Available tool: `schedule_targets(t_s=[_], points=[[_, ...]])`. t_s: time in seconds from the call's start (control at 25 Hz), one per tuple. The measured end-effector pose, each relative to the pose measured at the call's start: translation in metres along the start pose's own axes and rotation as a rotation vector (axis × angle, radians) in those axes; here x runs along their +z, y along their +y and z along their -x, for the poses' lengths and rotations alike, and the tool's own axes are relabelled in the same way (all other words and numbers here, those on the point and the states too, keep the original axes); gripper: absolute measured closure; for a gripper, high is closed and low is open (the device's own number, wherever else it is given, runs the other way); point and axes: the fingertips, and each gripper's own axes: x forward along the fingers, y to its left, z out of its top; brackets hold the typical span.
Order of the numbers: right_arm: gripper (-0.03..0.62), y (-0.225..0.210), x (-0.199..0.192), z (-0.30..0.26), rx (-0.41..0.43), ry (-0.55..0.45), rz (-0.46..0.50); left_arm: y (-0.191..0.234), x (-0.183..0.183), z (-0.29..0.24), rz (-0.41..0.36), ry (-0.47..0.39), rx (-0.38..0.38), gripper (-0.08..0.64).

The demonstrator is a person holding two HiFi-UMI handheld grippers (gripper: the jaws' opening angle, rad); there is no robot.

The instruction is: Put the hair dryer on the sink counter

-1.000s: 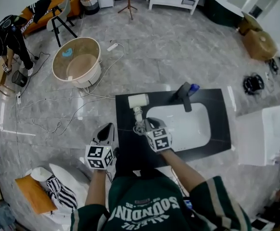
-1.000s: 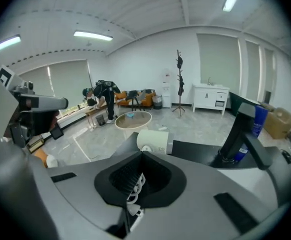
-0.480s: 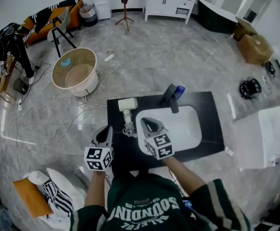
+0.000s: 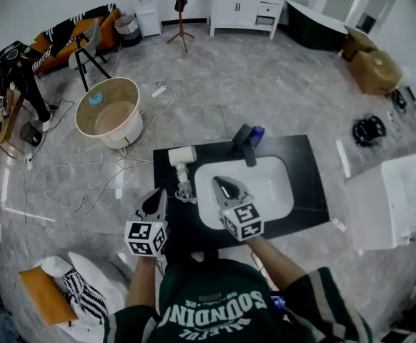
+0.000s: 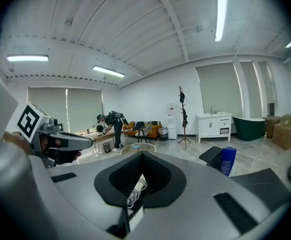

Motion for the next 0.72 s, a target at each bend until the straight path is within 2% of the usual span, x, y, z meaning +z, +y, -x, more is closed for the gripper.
schedule_targets(t_s=[0.16, 0.72], points=[[0.592, 0.0, -0.007, 0.002, 0.01, 0.011, -0.007, 0.003, 0.006, 0.005, 0.001, -0.022, 0.023, 0.558], [0.594, 0.002, -0.016, -0.008, 0.03, 0.037, 0.0, 0.007, -0.002, 0.0, 0.02, -0.01, 0.035, 0.558]])
